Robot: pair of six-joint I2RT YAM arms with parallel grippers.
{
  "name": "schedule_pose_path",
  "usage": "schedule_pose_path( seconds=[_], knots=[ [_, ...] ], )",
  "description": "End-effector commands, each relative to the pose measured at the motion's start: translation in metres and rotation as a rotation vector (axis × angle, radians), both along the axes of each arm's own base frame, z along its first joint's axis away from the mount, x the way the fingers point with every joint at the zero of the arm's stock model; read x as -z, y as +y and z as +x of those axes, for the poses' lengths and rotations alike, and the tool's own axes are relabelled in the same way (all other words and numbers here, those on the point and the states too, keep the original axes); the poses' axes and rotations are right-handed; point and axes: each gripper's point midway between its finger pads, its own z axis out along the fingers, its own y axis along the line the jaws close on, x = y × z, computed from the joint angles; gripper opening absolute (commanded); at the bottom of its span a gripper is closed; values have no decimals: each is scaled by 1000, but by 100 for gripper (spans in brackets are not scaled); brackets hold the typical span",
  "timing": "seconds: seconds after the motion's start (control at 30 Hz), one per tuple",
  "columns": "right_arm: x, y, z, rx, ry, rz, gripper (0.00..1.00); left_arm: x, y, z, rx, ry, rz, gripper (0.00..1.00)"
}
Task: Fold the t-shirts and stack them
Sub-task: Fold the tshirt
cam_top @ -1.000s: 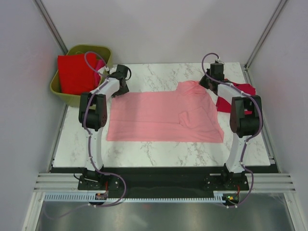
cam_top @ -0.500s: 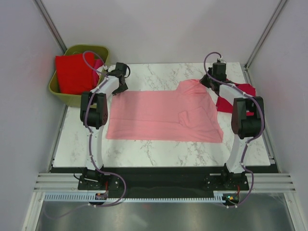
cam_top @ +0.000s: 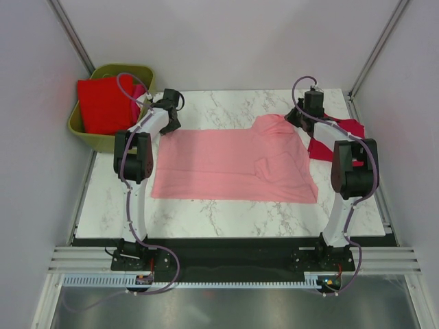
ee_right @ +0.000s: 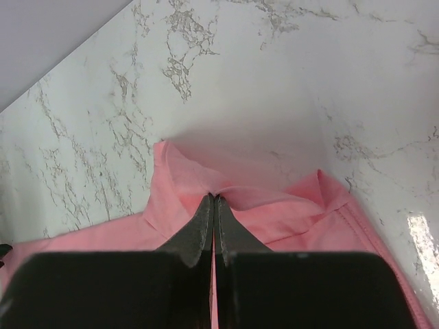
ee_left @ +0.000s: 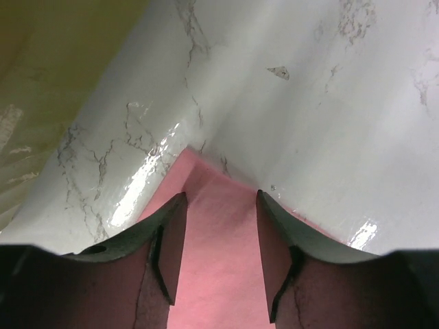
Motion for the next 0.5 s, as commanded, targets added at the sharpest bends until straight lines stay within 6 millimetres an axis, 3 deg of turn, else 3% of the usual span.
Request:
schedule_pose_path(
  seconds=[0.0,0.23,0.47],
  knots=[
    [-46,-7,3,10,-109,6,0,-11,25,9,-107,-58,-5,56],
    [-45,-11,1,14,-106,5,0,-13,28,10,-134,-73,1,50],
    [-45,-10,2,8,-106,13,0,-11,30,10,-137,-70,-13,35]
  ],
)
